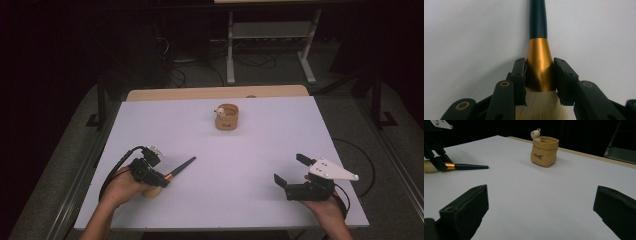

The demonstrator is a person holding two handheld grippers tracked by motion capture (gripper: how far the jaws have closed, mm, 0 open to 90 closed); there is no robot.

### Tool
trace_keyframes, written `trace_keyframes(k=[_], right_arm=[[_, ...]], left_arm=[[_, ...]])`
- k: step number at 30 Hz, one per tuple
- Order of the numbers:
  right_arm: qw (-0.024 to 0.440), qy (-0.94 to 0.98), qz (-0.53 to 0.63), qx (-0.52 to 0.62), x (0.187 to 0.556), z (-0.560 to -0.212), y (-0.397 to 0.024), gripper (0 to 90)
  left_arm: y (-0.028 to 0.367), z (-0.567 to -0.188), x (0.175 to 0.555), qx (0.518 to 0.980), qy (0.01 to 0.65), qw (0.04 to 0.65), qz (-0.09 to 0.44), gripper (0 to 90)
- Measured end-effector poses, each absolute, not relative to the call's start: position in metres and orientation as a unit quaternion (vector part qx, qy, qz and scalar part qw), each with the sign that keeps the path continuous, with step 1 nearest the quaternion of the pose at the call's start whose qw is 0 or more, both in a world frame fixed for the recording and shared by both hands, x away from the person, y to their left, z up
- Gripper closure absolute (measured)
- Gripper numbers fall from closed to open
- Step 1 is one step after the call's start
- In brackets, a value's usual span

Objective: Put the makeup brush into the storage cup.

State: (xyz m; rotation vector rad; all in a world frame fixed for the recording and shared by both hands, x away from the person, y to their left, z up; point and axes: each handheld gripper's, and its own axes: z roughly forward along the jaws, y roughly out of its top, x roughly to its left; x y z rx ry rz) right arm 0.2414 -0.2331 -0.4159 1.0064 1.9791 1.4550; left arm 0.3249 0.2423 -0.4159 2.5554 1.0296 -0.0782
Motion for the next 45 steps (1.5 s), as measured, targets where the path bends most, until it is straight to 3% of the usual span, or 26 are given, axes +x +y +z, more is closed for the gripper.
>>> trace_keyframes(k=[16, 27, 45], right_arm=[[0.241, 0.725, 0.531, 0.367, 0.242, -0.416, -0.233, 0.0], [0.235, 0.729, 0.533, 0.360, 0.243, -0.416, -0.233, 0.0], [0.208, 0.725, 0.562, 0.341, 0.259, -0.401, -0.228, 0.0]], left_arm=[[0.250, -0.401, 0.324, 0.892, 0.379, 0.245, -0.019, 64.2], [0.241, -0.386, 0.320, 0.892, 0.343, 0.295, -0.031, 64.2], [0.228, -0.368, 0.324, 0.899, 0.293, 0.323, -0.038, 64.2]])
